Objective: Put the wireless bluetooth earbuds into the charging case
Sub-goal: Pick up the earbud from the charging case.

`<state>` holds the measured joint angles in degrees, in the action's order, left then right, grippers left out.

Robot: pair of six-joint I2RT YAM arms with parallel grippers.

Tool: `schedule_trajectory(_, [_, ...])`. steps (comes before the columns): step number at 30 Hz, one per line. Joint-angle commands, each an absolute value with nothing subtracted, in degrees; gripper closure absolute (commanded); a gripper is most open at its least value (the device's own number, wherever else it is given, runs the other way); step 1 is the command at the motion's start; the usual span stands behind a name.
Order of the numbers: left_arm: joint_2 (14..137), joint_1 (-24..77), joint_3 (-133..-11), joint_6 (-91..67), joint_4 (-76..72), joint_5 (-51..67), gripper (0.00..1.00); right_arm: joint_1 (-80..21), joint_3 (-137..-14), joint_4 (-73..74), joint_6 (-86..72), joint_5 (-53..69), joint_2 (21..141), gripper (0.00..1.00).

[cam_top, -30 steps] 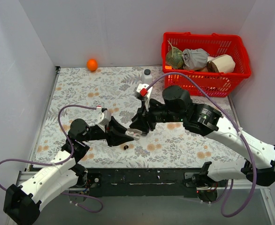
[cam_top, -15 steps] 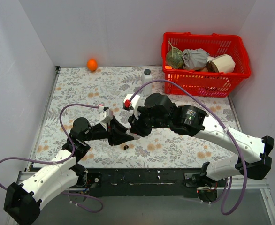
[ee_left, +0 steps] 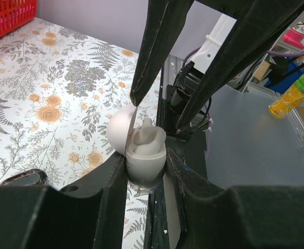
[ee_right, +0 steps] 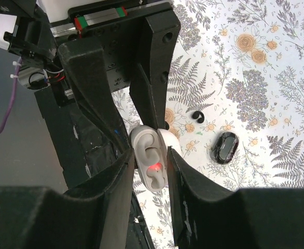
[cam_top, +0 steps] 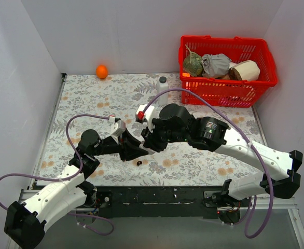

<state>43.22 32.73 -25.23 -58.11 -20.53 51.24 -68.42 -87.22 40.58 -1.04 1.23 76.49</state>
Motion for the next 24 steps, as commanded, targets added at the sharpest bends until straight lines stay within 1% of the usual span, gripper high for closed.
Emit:
schedule_trajectory(1, [43.86, 32.7, -27.68, -57.92, -19.78, 50.8, 1.0, -69.08, -88.42, 38.24, -0.18, 0.27, 74.27, 0.6])
schedule_trajectory(4, [44.21, 32.78, -27.77, -58.09, -19.51, 51.06, 1.0, -69.08, -87.8, 37.0, -0.18, 0.26, 72.86, 0.59])
schedule_trajectory(11, [44.47, 32.7, -28.39, -57.92, -19.69, 51.06, 1.0, -69.52, -87.54, 38.67, -0.18, 1.67, 74.18, 0.63])
schedule_trajectory(24, [44.56, 32.7, -28.83, -57.75, -19.6, 51.42, 1.0, -69.43, -85.69, 38.15, -0.26, 1.85, 75.41, 0.65])
